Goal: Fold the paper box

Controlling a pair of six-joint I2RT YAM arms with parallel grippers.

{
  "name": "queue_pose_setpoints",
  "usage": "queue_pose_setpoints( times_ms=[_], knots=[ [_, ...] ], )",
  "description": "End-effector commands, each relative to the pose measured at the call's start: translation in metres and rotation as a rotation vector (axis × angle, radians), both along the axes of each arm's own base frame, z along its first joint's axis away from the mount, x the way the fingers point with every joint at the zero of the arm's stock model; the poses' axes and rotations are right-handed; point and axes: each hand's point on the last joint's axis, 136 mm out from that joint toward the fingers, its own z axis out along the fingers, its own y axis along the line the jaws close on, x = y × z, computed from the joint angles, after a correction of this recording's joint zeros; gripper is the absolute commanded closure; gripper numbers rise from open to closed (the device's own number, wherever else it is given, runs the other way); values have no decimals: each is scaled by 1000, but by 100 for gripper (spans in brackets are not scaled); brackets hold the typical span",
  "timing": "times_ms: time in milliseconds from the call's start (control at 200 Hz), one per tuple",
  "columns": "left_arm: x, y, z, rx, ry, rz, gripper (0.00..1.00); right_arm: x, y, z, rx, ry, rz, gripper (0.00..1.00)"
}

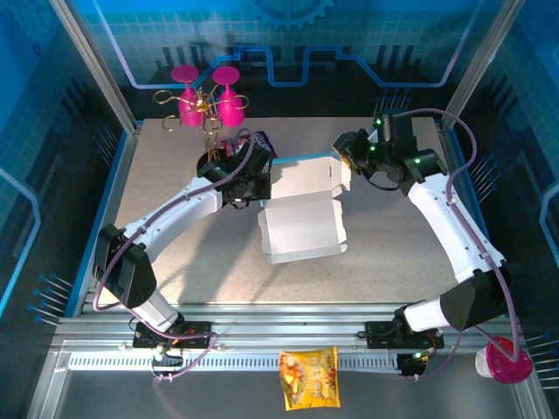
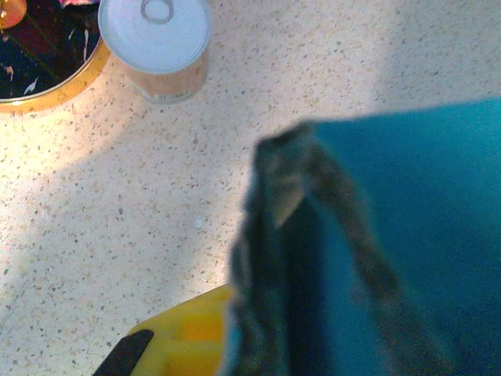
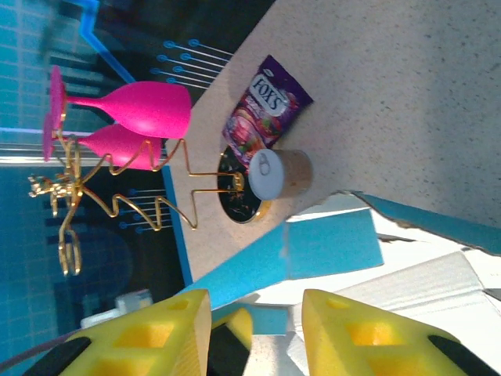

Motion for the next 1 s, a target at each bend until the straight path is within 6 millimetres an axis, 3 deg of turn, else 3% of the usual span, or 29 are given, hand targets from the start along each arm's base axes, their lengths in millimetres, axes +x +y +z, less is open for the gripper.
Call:
queue_pose_setpoints(
  times_ms=[0, 250, 635, 991],
  knots=[
    [1, -6, 12, -13, -6, -44, 100, 3, -4, -11, -64, 12, -5, 63],
    [2, -11, 10, -20, 6, -65, 100, 14, -4, -13, -95, 1, -2, 60],
    [5, -15, 19, -35, -7, -79, 100, 16, 6, -13, -36, 5, 3, 59],
    [4, -18, 23, -46, -13, -87, 100, 21, 14, -1, 33, -5, -27, 82]
  ],
)
